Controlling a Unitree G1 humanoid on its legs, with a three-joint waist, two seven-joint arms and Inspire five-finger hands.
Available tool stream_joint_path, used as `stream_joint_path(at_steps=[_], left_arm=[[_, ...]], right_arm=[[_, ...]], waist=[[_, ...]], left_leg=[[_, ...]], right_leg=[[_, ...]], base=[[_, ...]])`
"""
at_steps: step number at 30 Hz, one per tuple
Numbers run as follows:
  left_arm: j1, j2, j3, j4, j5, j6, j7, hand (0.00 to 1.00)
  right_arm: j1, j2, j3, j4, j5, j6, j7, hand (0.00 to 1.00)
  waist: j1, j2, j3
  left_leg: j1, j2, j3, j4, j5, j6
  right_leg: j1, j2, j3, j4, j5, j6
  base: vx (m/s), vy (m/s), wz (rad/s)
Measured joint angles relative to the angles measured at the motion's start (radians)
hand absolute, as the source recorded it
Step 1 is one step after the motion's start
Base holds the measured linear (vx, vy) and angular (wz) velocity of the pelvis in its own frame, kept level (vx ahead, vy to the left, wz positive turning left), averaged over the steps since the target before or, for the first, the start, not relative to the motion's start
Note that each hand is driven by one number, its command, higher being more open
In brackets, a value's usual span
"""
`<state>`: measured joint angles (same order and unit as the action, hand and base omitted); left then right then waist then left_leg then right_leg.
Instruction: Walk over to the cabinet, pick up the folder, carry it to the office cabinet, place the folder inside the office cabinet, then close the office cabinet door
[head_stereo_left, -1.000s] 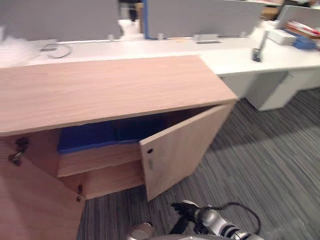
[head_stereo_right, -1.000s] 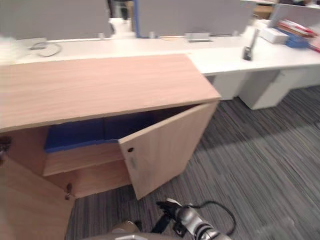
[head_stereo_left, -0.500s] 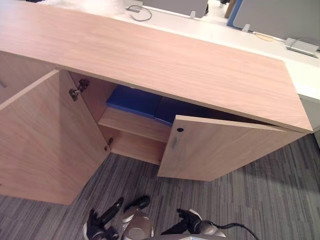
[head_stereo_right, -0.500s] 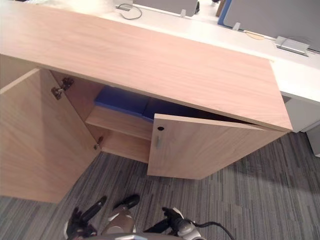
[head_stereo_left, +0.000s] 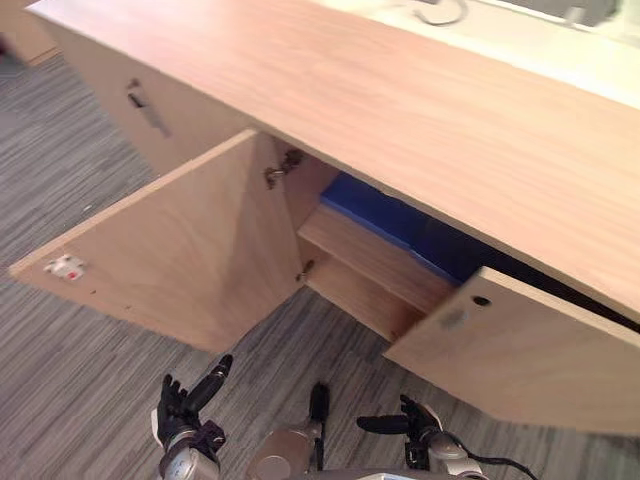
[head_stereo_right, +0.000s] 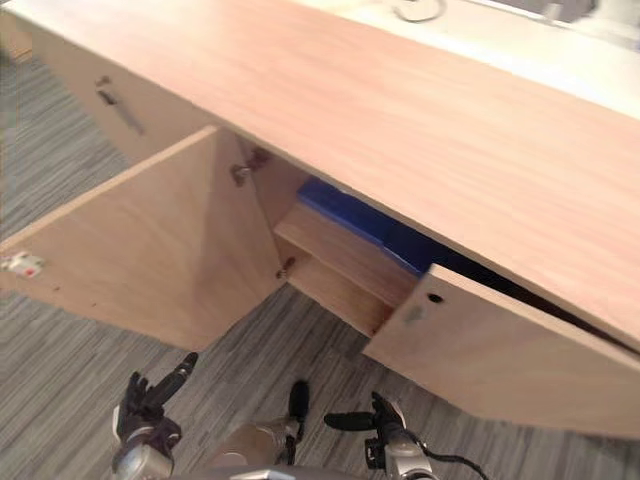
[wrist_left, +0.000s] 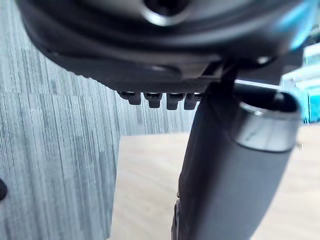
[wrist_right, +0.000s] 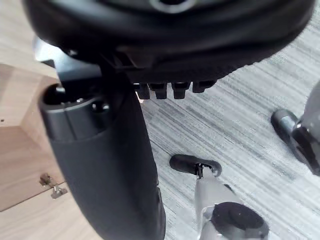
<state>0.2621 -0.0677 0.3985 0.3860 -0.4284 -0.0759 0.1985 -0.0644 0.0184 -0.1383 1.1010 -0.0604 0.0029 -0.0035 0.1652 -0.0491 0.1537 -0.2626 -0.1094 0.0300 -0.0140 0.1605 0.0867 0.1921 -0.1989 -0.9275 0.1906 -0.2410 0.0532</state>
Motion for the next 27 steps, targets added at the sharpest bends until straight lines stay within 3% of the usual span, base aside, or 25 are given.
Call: stream_joint_path(at_steps=[2, 3, 10, 16, 21, 23, 27], left_arm=[[0.000, 0.000, 0.002, -0.017, -0.003, 0.002, 0.004, 1.00], [0.000, 0.000, 0.000, -0.047, -0.004, 0.007, 0.003, 1.00], [0.014, -0.001, 0.032, -0.176, -0.033, 0.007, 0.016, 1.00], [0.023, -0.006, 0.103, -0.256, -0.011, 0.007, 0.065, 1.00], [0.004, -0.012, 0.227, -0.263, 0.066, 0.004, 0.080, 1.00], [-0.017, -0.015, 0.273, -0.226, 0.062, -0.007, 0.078, 1.00], [-0.039, -0.011, 0.330, -0.089, -0.047, -0.008, 0.036, 1.00]], right_arm=[[0.001, 0.009, 0.000, -0.010, 0.024, 0.000, -0.003, 1.00], [0.012, 0.015, 0.000, -0.024, 0.024, 0.002, -0.004, 1.00], [0.051, 0.005, -0.002, -0.030, 0.038, 0.015, -0.007, 1.00], [0.099, 0.022, -0.045, -0.024, 0.047, 0.021, -0.001, 1.00], [0.092, 0.009, -0.078, -0.027, 0.057, 0.009, 0.024, 1.00], [0.088, 0.003, -0.079, -0.024, 0.057, 0.011, 0.035, 1.00], [0.100, -0.044, -0.087, 0.012, 0.057, 0.020, 0.048, 1.00]], waist=[[0.000, 0.004, 0.000], [0.000, 0.012, -0.010], [0.005, 0.050, -0.060], [0.003, 0.023, -0.087], [0.003, 0.032, -0.113], [0.004, 0.033, -0.117], [0.002, 0.046, -0.145]], left_leg=[[0.012, -0.010, -0.021, 0.001, 0.001, -0.001], [0.029, -0.017, -0.040, -0.001, 0.002, -0.004], [0.067, -0.015, -0.007, -0.073, 0.008, -0.011], [0.078, -0.025, -0.057, -0.071, 0.008, -0.007], [0.092, 0.000, -0.047, -0.071, -0.005, -0.008], [0.092, 0.006, -0.031, -0.068, -0.006, -0.015], [0.098, 0.033, -0.011, -0.072, 0.000, -0.038]], right_leg=[[0.000, -0.007, -0.015, -0.046, 0.008, 0.002], [0.025, -0.007, -0.035, -0.033, 0.021, 0.028], [0.035, -0.013, -0.065, -0.010, 0.024, 0.032], [0.036, -0.041, -0.081, 0.058, 0.057, 0.030], [0.037, -0.020, -0.052, 0.022, 0.060, 0.015], [0.041, -0.004, -0.039, -0.017, 0.074, 0.027], [0.043, 0.024, 0.016, -0.047, 0.082, 0.041]], base=[[-0.02, -0.027, 0.43], [-0.04, -0.040, 0.37], [-0.02, -0.057, 0.10], [0.07, -0.024, 0.23], [0.04, -0.051, -0.10], [-0.04, -0.085, -0.35], [-0.09, -0.120, -0.18]])
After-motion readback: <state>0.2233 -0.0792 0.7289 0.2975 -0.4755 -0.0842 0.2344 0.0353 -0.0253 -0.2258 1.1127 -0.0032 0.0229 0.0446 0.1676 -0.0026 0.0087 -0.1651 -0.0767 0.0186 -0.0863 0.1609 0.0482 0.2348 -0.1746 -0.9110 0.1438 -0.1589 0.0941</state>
